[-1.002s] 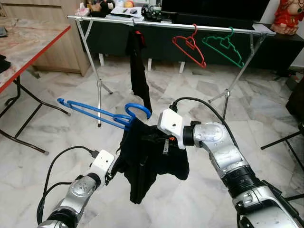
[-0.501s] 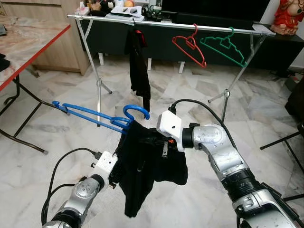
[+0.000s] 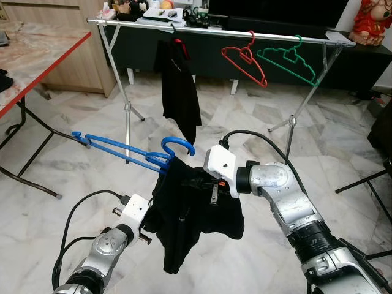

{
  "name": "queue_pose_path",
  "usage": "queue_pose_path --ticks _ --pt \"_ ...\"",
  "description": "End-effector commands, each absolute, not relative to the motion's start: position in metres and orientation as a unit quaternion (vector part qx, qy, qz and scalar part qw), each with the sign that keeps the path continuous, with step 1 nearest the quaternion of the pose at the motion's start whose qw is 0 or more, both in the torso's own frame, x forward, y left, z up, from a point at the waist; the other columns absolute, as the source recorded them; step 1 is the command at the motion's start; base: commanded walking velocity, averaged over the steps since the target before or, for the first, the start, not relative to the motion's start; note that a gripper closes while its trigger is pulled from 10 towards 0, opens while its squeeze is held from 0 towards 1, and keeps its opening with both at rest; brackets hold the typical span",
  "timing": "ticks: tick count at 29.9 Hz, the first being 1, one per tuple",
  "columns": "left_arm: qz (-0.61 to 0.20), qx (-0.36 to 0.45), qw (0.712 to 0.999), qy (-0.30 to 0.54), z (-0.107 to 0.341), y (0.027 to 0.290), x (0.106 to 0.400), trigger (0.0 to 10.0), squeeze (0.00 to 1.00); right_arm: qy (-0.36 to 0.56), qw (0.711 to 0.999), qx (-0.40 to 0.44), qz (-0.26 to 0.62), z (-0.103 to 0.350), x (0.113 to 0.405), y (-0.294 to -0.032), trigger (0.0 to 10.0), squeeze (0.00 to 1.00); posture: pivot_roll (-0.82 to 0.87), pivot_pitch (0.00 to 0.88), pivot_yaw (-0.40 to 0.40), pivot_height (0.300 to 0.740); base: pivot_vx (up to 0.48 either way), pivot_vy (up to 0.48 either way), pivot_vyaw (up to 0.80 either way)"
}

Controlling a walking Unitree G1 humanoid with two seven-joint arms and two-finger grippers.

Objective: Hang hanger

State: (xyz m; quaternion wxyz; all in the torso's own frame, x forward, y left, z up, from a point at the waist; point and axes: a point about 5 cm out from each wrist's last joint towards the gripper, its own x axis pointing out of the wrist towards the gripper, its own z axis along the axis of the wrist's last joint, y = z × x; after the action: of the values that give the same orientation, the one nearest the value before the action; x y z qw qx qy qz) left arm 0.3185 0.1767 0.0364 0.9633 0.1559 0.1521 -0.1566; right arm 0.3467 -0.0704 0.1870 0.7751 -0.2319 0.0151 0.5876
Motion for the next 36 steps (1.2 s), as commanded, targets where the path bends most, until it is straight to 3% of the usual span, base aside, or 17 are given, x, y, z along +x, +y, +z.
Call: queue_pose_path --ticks 1,15,24,28,30,32,36 --pt "-0.159 0.153 0.962 0.16 0.033 0.178 0.316 0.0 0.0 0.007 0.784 -0.226 0.578 0.191 0.348 -0.075 0.0 0.0 -0.02 0.138 -0.056 0.74 0.0 0.0 0.0" --pt "-0.15 0.165 0.957 0.188 0.025 0.185 0.311 0.0 0.0 0.012 0.779 -0.234 0.582 0.19 0.348 -0.084 0.0 0.0 -0.02 0.138 -0.055 0.74 0.0 0.0 0.0" --pt "-0.122 0.171 0.952 0.221 0.011 0.202 0.296 0.0 0.0 0.108 0.789 -0.273 0.54 0.151 0.35 -0.139 0.0 0.0 -0.02 0.147 -0.058 0.74 0.0 0.0 0.0" --pt "-0.125 0.169 0.951 0.227 0.008 0.201 0.293 0.0 0.0 0.111 0.819 -0.208 0.523 0.149 0.351 -0.153 0.0 0.0 -0.03 0.149 -0.056 0.74 0.0 0.0 0.0" --pt "-0.128 0.169 0.95 0.229 0.007 0.201 0.292 0.0 0.0 0.104 0.816 -0.181 0.538 0.15 0.348 -0.154 0.0 0.0 -0.03 0.15 -0.055 0.74 0.0 0.0 0.0" --pt "-0.13 0.17 0.949 0.231 0.006 0.2 0.292 0.0 0.0 0.102 0.796 -0.142 0.58 0.148 0.338 -0.157 0.0 0.0 -0.03 0.151 -0.054 0.74 0.0 0.0 0.0" --pt "-0.131 0.171 0.949 0.232 0.006 0.2 0.291 0.0 0.0 0.142 0.753 -0.146 0.625 0.129 0.32 -0.169 0.0 0.0 -0.03 0.156 -0.054 0.74 0.0 0.0 0.0"
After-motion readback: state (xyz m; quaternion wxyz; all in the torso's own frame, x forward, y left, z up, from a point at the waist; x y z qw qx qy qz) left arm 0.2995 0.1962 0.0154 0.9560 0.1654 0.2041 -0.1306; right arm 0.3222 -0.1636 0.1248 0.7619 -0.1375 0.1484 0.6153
